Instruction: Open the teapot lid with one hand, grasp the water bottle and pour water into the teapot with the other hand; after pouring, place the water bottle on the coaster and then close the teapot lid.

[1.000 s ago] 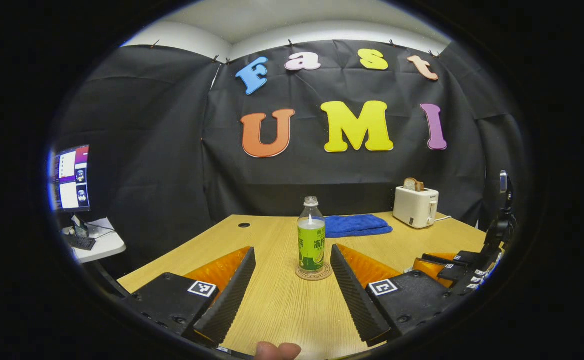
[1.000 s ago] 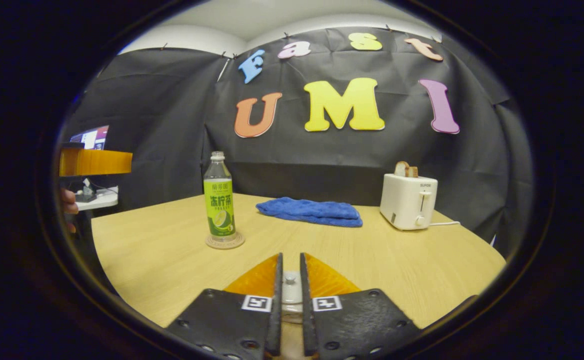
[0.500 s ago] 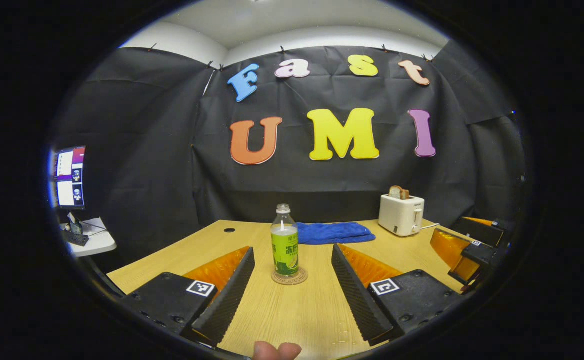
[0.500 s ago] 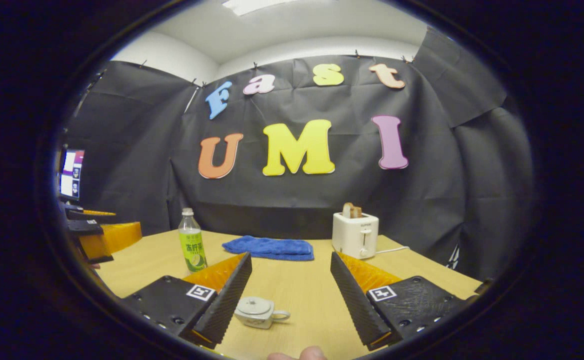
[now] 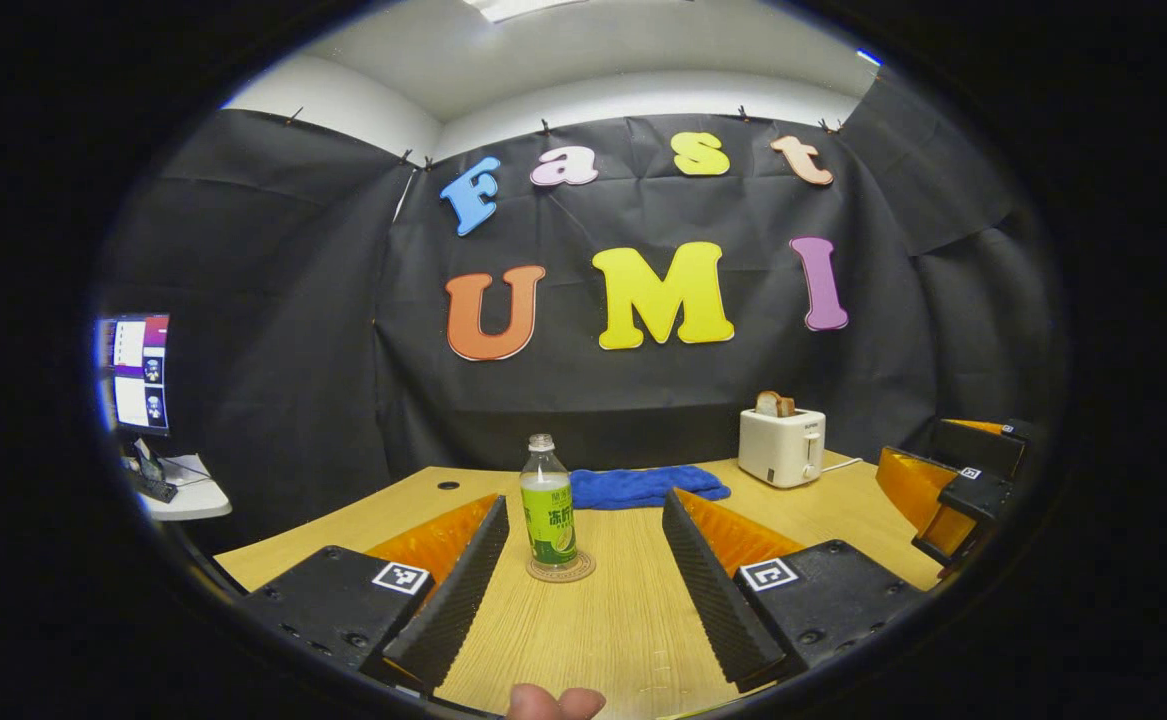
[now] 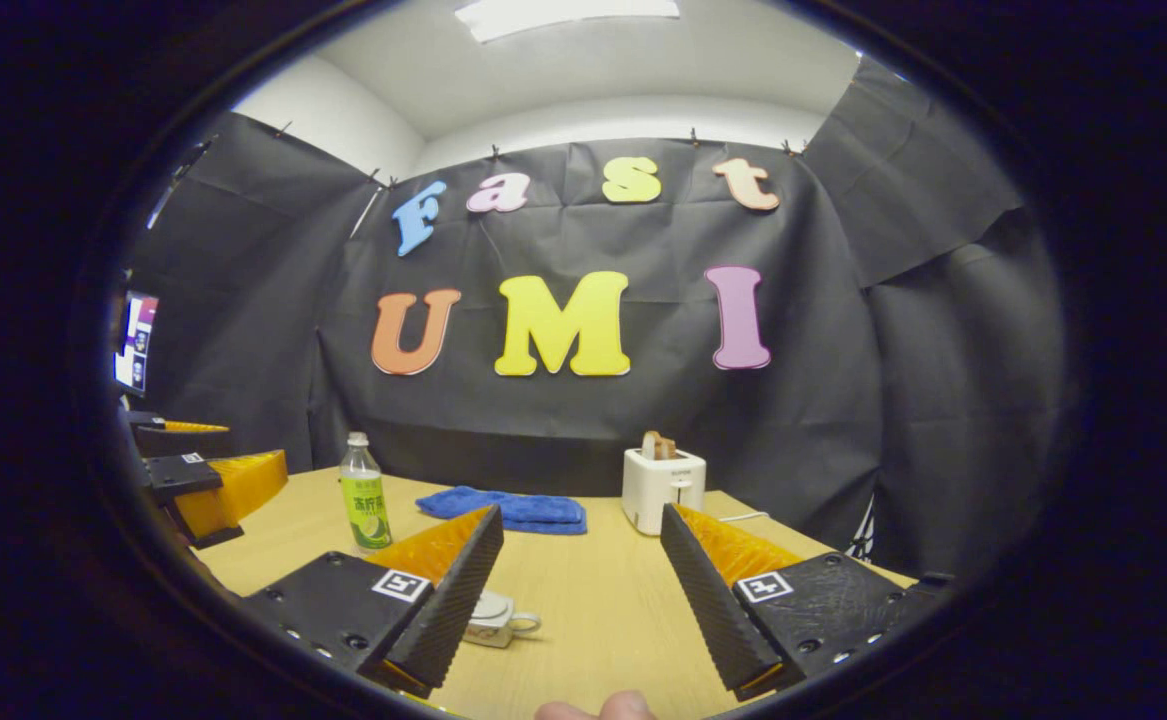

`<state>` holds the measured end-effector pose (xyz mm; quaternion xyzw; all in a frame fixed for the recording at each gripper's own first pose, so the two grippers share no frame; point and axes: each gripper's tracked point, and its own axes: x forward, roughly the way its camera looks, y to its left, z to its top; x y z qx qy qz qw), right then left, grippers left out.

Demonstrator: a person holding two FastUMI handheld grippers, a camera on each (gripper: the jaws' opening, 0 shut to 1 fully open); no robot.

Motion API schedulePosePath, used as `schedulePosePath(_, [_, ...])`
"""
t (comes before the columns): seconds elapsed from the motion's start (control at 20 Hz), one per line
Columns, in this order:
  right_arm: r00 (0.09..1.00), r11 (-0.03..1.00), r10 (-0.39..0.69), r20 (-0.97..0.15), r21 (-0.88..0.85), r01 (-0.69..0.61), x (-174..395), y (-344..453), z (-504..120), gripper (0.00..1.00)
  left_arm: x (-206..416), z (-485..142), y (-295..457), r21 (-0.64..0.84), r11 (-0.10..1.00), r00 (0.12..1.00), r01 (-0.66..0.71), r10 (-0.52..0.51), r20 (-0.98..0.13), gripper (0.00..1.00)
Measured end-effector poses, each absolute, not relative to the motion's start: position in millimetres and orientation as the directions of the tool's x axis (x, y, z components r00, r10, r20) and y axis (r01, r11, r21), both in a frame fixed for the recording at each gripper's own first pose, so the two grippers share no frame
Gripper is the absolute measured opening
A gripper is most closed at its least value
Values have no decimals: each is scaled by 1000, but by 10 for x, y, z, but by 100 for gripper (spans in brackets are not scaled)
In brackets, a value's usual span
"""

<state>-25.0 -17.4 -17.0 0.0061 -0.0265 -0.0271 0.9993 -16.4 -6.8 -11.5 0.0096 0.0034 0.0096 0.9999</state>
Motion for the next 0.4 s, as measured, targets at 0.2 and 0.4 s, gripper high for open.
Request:
schedulePosePath(0.2, [997,999,-36,70,3,36,-280,-32,-97,95,-193,-68,31,2,1000,1000,-30,30,-3,96])
schedulePosePath(0.4, [997,1000,-20,77,-7,20,-281,98,-71,95,-195,-63,14,5,1000,1000,-17,17,-4,97])
